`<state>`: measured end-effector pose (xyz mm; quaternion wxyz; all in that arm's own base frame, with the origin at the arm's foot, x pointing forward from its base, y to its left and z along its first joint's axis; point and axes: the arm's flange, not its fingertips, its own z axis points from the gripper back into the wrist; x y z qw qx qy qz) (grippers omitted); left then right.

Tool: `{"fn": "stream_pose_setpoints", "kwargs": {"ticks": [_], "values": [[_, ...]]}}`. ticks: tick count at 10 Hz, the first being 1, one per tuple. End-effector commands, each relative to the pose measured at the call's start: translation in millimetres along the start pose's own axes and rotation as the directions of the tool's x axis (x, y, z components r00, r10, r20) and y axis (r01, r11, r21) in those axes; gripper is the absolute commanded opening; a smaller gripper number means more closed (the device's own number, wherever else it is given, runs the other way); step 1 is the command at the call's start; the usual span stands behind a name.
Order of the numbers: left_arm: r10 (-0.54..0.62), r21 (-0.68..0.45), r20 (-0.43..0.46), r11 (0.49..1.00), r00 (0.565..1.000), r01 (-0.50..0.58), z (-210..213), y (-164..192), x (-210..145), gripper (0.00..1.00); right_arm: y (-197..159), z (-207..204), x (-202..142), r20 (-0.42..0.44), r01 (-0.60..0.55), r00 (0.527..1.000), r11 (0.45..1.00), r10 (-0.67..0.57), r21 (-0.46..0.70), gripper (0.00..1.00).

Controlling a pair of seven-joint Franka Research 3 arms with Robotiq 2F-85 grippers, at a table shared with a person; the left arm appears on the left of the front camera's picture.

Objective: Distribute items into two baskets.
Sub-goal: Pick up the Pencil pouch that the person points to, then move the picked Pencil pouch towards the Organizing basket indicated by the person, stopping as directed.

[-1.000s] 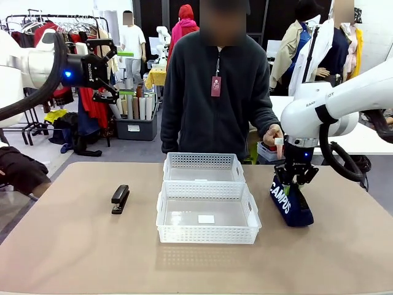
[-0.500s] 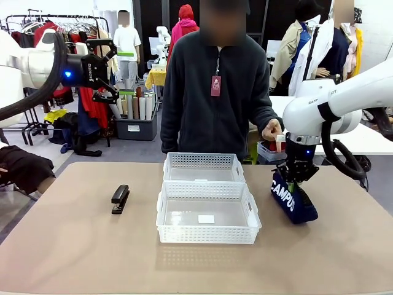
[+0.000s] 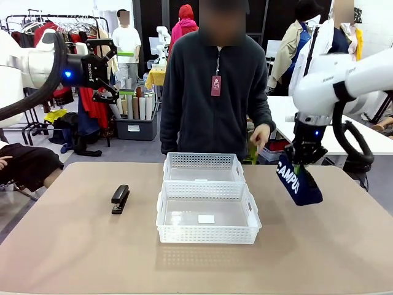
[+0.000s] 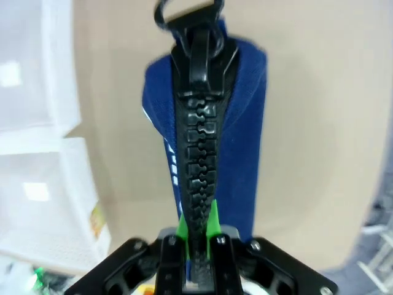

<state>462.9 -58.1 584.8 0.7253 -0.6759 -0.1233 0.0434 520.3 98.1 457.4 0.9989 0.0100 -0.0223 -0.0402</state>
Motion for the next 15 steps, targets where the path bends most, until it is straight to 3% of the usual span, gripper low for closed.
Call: {"fn": "stream_pose_setpoints", "kwargs": {"ticks": [1, 5, 8, 11, 15], "values": [[0.003, -0.005, -0.002, 1.000, 1.000, -0.003, 0.5, -1.9, -0.3, 1.00, 0.1, 44.2, -2.8, 0.024, 0.079, 0.997, 0.996, -0.080, 0.032, 0.00], [0.003, -0.005, -0.002, 1.000, 1.000, -0.003, 0.5, -1.9, -0.3, 1.00, -2.3, 154.9, -5.5, 0.061, 0.074, 0.995, 0.994, -0.079, 0.085, 0.00], [0.003, -0.005, -0.002, 1.000, 1.000, -0.003, 0.5, -1.9, -0.3, 1.00, -2.7, 213.0, 0.1, 0.078, 0.056, 0.995, 0.985, -0.069, 0.163, 0.00], [0.003, -0.005, -0.002, 1.000, 1.000, -0.003, 0.5, -1.9, -0.3, 1.00, 2.6, 241.9, 3.2, 0.105, 0.057, 0.991, 0.976, -0.080, 0.210, 0.00], [0.003, -0.005, -0.002, 1.000, 1.000, -0.003, 0.5, -1.9, -0.3, 1.00, 0.9, 237.2, -3.5, 0.113, 0.046, 0.991, 0.981, -0.068, 0.188, 0.00]]}}
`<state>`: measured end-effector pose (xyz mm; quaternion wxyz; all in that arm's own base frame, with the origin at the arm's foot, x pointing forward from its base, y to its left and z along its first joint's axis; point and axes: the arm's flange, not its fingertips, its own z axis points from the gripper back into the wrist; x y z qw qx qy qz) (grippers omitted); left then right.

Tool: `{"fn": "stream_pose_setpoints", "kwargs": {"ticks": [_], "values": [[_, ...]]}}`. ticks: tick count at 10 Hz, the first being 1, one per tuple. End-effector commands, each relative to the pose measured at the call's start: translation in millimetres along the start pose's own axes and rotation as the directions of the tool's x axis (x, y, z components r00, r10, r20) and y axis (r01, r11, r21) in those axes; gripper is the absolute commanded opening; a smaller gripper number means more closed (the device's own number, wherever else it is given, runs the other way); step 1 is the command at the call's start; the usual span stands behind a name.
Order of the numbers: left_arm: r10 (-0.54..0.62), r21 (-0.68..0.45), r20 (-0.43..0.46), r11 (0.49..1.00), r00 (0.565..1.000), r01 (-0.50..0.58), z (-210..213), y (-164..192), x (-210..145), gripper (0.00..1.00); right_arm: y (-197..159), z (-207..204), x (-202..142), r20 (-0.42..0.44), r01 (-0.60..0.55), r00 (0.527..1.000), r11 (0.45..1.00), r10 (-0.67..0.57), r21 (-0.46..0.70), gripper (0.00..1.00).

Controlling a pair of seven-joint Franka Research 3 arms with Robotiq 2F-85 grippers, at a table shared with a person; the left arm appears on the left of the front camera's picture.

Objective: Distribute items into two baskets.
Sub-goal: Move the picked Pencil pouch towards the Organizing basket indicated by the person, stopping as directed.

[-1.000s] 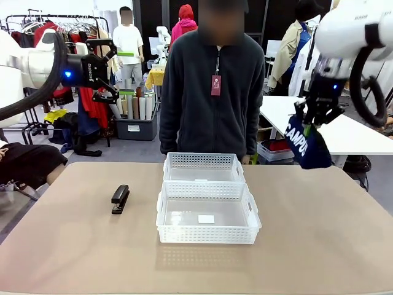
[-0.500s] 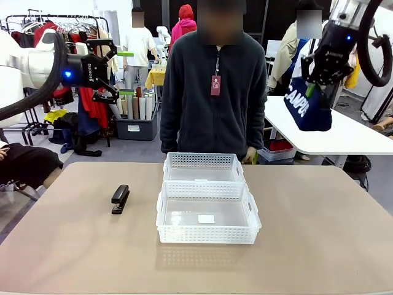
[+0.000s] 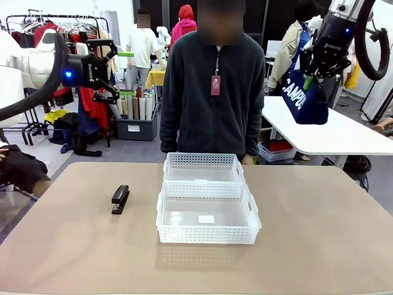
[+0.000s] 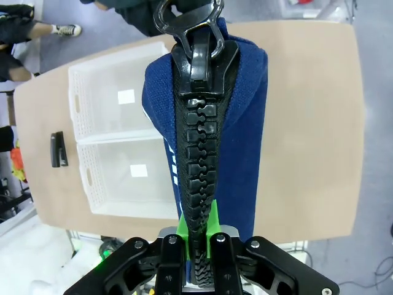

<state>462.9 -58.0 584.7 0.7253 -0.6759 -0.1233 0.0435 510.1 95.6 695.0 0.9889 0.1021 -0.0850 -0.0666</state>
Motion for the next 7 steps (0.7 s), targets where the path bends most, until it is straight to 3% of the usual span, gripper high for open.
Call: {"fn": "stream_pose_setpoints", "kwargs": {"ticks": [1, 7], "values": [[0.003, -0.005, -0.002, 1.000, 1.000, -0.003, 0.5, -2.0, -0.3, 1.00, -1.2, 0.0, -3.8, 0.000, 0.001, 1.000, 1.000, -0.001, -0.002, 0.00], [0.003, -0.005, -0.002, 1.000, 1.000, -0.003, 0.5, -2.0, -0.3, 1.00, -1.2, 0.0, -3.8, 0.000, 0.001, 1.000, 1.000, -0.001, -0.002, 0.00]]}}
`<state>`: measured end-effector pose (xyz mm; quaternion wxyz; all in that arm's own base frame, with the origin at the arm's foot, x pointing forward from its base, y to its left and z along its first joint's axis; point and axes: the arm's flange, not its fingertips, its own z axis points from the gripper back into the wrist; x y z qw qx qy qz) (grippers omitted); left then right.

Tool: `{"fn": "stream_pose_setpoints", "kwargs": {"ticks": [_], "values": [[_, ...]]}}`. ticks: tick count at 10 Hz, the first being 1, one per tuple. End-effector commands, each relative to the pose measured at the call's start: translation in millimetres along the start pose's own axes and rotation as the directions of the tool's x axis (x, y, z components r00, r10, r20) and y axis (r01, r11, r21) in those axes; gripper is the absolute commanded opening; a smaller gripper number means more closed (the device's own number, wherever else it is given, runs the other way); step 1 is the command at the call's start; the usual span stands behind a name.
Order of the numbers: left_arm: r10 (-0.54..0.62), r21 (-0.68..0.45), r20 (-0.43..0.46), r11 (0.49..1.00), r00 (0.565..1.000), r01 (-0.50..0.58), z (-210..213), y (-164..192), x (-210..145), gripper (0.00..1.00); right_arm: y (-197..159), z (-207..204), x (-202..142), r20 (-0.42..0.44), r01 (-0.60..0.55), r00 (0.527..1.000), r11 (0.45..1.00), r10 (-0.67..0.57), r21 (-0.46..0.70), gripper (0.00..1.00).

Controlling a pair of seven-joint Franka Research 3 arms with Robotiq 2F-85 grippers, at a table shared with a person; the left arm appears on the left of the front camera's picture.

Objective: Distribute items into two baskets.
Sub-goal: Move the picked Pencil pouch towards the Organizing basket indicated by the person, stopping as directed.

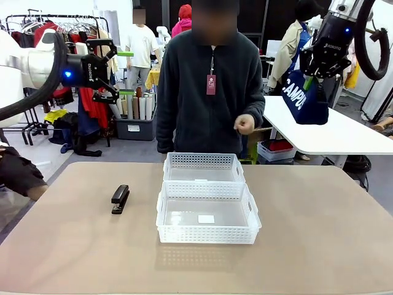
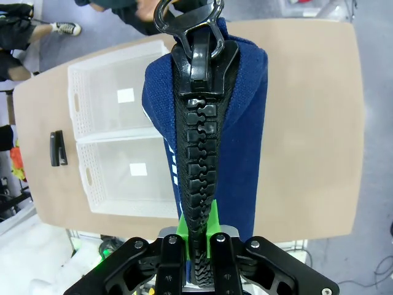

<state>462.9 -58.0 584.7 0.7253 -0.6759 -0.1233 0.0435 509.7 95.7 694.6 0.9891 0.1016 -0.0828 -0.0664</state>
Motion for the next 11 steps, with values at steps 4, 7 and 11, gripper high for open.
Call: {"fn": "stream_pose_setpoints", "kwargs": {"ticks": [4, 7, 11], "values": [[0.003, -0.005, -0.002, 1.000, 1.000, -0.003, 0.5, -2.0, -0.3, 1.00, -1.1, 0.4, -3.3, 0.004, 0.001, 1.000, 1.000, -0.001, -0.001, 0.00], [0.003, -0.005, -0.002, 1.000, 1.000, -0.003, 0.5, -2.0, -0.3, 1.00, -1.1, 0.4, -3.3, 0.004, 0.001, 1.000, 1.000, -0.001, -0.001, 0.00], [0.003, -0.005, -0.002, 1.000, 1.000, -0.003, 0.5, -2.0, -0.3, 1.00, -1.1, 0.4, -3.3, 0.004, 0.001, 1.000, 1.000, -0.001, -0.001, 0.00]]}}
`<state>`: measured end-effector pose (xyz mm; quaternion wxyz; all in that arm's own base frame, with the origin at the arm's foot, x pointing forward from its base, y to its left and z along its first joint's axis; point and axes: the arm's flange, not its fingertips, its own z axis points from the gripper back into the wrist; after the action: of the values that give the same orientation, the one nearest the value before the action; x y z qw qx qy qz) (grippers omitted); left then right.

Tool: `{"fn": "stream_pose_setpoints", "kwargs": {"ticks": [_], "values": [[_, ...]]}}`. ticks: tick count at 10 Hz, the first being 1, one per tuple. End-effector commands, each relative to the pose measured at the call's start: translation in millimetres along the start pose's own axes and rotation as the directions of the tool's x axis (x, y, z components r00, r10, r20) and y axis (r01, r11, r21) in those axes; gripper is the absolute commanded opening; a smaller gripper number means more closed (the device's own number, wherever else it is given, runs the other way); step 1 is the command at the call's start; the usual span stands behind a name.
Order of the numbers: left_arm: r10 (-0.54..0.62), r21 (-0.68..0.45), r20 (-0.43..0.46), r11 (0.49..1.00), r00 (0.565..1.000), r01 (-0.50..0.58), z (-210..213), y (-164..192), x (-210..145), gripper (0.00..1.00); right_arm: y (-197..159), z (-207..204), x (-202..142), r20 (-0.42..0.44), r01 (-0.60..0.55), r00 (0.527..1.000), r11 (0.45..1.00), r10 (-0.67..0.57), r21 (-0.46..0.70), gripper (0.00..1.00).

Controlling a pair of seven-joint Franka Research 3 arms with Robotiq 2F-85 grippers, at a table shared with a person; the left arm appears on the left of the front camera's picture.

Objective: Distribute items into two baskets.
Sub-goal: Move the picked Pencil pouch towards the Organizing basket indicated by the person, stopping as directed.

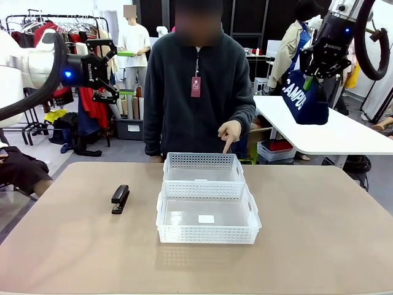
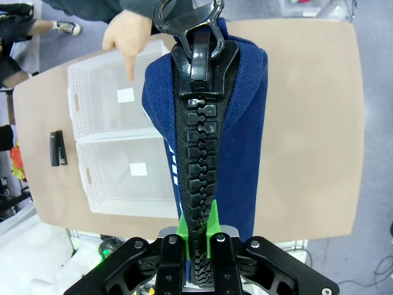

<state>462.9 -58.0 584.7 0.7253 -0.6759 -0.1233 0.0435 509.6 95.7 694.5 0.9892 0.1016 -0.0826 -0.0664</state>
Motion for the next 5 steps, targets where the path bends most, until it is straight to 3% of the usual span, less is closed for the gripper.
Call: {"fn": "stream_pose_setpoints", "kwargs": {"ticks": [1, 3, 5], "values": [[0.003, -0.005, -0.002, 1.000, 1.000, -0.003, 0.5, -2.0, -0.3, 1.00, -1.1, 0.4, -3.3, 0.005, 0.001, 1.000, 1.000, -0.001, -0.001, 0.00], [0.003, -0.005, -0.002, 1.000, 1.000, -0.003, 0.5, -2.0, -0.3, 1.00, 0.0, 0.0, 0.0, 0.000, 0.000, 1.000, 1.000, 0.000, 0.000, 0.00], [0.003, -0.005, -0.002, 1.000, 1.000, -0.003, 0.5, -2.0, -0.3, 1.00, 13.5, -8.5, 27.4, -0.021, -0.090, 0.996, 0.995, 0.090, -0.042, 0.00]]}}
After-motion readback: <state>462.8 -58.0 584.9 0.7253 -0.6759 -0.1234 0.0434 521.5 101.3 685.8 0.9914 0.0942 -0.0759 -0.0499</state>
